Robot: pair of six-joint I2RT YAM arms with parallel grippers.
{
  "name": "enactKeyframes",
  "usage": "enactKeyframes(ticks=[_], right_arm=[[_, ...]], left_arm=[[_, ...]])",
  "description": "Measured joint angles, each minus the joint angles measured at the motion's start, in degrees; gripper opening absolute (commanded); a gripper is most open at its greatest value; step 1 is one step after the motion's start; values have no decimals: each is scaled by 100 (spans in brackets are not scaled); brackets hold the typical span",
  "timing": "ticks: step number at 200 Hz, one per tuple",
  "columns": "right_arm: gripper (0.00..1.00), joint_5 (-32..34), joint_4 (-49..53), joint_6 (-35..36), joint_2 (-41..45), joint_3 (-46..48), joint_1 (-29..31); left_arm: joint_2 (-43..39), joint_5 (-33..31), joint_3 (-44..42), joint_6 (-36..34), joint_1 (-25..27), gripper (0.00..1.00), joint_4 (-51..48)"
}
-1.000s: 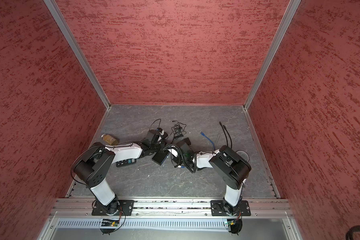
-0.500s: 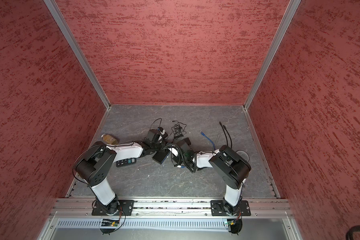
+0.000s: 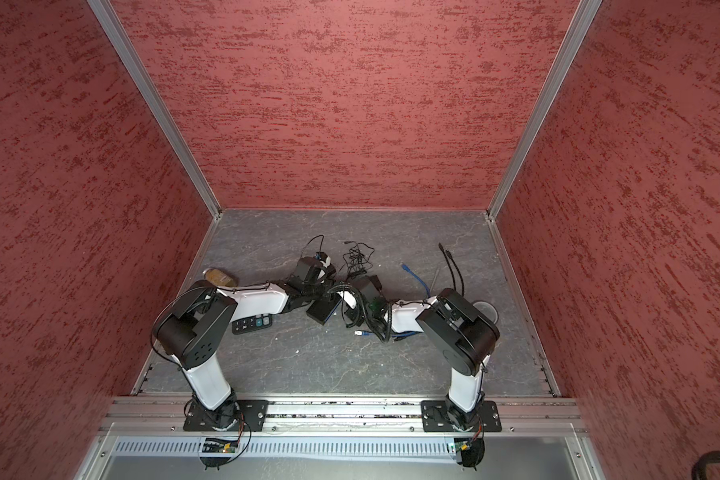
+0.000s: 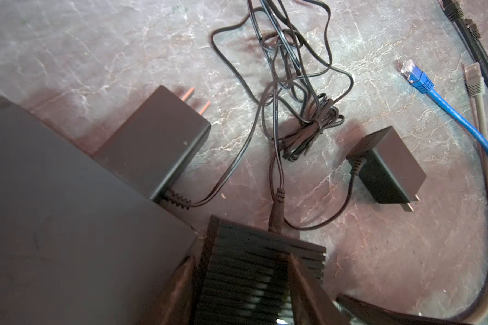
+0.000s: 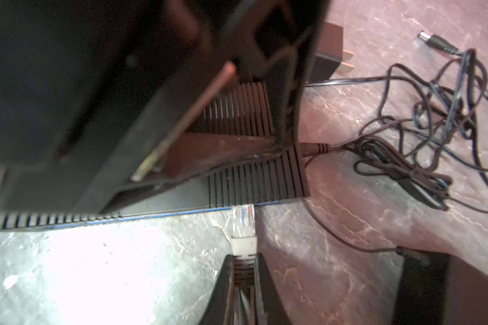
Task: Insert the plug into the switch port
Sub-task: 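Push the grey ethernet plug into the blue port while the left gripper holds the switch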
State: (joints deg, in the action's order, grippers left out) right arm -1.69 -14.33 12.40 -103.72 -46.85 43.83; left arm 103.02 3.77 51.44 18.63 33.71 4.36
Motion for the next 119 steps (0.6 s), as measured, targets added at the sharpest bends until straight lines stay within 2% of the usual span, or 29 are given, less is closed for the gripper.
enactKeyframes(ticks=[119], right_arm=[[0, -234, 426, 68, -109, -361, -160]], left_arm=[[168, -26, 195, 234, -39, 52, -2]])
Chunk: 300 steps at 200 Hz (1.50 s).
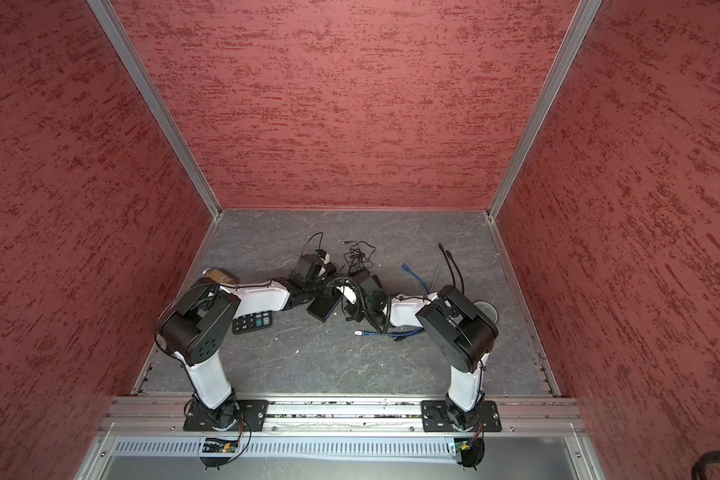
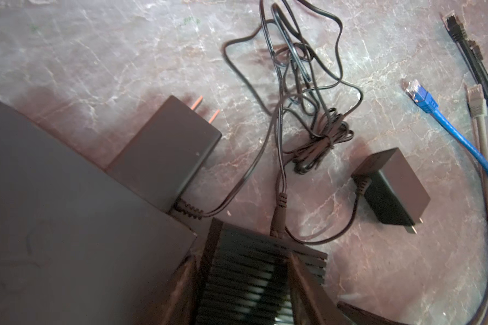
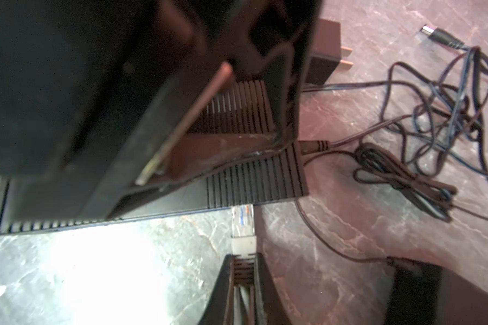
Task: Insert the plug into the switch port
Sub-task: 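Push the grey ethernet plug into the blue port while the left gripper holds the switch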
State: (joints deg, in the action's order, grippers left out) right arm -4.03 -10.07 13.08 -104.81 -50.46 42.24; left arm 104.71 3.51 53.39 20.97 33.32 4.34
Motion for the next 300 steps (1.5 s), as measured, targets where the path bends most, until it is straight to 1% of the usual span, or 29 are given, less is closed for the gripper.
enactKeyframes(ticks=[71, 106, 120, 161, 189, 204, 221, 235, 259, 300], right_arm=[[0, -15, 17, 31, -26, -28, -2], [0, 46, 0, 72, -17, -7, -2], [0, 90, -168, 81, -4, 94, -2], [0, 398, -957, 133, 76, 586, 131], [0, 568, -1517, 153, 155, 990, 247], [0, 627, -1709, 184, 179, 1126, 304], [0, 743, -1808, 289, 184, 1200, 389], [0, 813, -1884, 354, 184, 1239, 415], [0, 837, -1956, 417, 184, 1274, 422], [0, 831, -1980, 450, 173, 1274, 422]], left_arm=[[13, -7, 9, 37, 0, 52, -4], [0, -33, 9, 50, 0, 54, -22], [-4, -31, 9, -2, 0, 55, -24], [-37, 131, 2, -367, 24, 63, -101], [-37, 289, 7, -507, 96, 74, -157], [-33, 348, 9, -579, 133, 75, -219], [-13, 295, 9, -678, 186, 74, -247], [-13, 278, 9, -715, 197, 71, -258], [-13, 275, 9, -739, 205, 61, -258], [-13, 278, 11, -776, 208, 53, -260]])
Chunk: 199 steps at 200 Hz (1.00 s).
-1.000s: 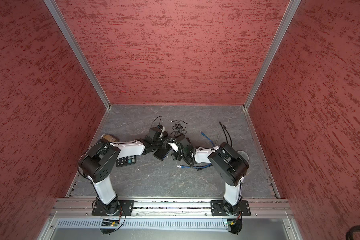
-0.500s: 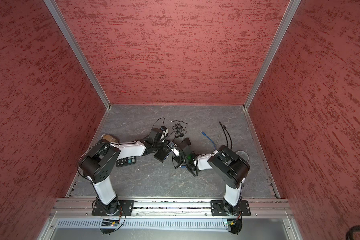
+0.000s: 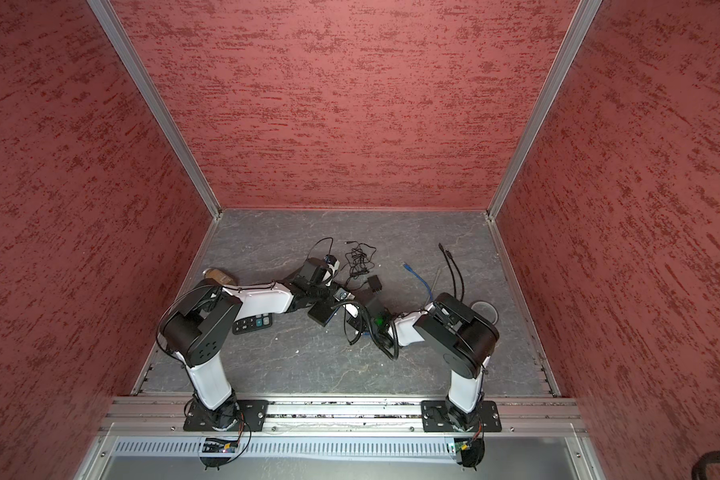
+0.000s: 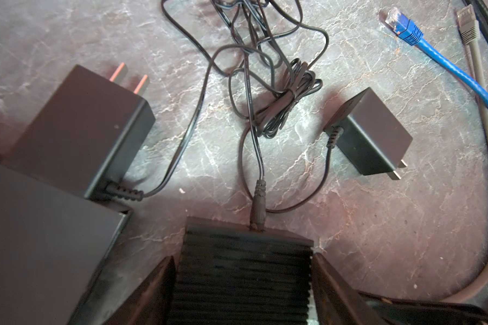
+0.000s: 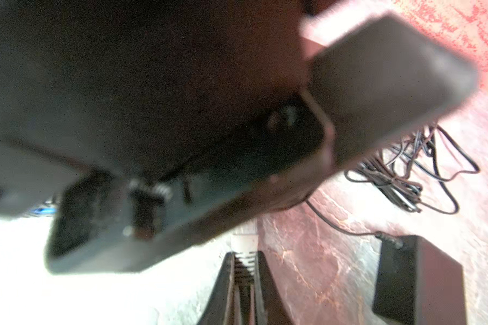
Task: Insert the plug into the switch port
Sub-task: 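Push the grey ethernet plug into the blue port while the left gripper holds the switch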
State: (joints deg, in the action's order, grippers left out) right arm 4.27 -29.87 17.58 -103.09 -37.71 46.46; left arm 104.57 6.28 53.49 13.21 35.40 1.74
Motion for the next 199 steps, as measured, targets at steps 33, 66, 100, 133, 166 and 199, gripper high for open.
enactKeyframes(ticks=[33, 66, 100, 133, 166, 199], right_arm=[[0, -13, -13, 4, -17, -7, 0], [0, -26, -13, 2, -35, -31, 0], [0, -13, -28, 0, -188, -236, -20], [0, 17, 31, 68, -326, -496, -61], [0, 74, 208, 96, -378, -658, -66], [4, 107, 188, 111, -376, -640, -66]], left_arm=[[0, -15, 0, -7, 9, 50, 0], [7, -22, 0, -7, 20, 49, 2], [39, -155, 22, 52, 11, 48, 37], [101, -439, 81, 103, -4, 48, 61], [129, -584, 94, 61, -4, 49, 87], [129, -601, 90, 42, -4, 50, 90]])
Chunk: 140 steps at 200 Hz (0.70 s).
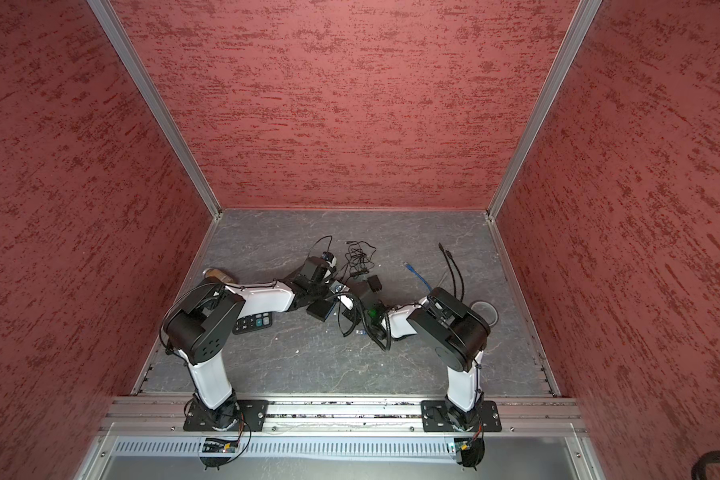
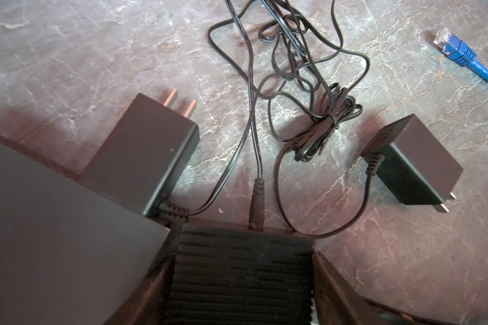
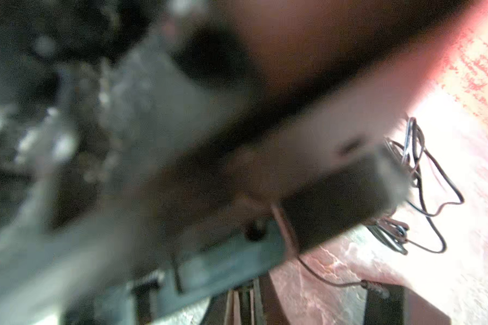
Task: Insert the plug into the switch port
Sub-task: 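Open the right gripper off the grey plug and draw it back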
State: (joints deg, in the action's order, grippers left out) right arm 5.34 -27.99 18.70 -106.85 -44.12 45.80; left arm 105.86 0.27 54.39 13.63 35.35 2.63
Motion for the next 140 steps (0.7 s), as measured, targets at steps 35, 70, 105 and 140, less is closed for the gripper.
enactKeyframes(ticks=[35, 70, 105, 140], right_arm=[[10, 59, -520, 116, 0, 339, 11], [23, 94, -922, 181, 2, 601, 42], [38, 28, -977, 293, 166, 767, 146], [45, -170, -472, 334, 542, 848, 151]], left_arm=[[-13, 76, -17, -15, 2, 50, 20], [-33, 271, -7, -103, 2, 51, -46], [-39, 533, 81, -149, 81, 52, -243], [-39, 807, 136, -122, 81, 53, -348]])
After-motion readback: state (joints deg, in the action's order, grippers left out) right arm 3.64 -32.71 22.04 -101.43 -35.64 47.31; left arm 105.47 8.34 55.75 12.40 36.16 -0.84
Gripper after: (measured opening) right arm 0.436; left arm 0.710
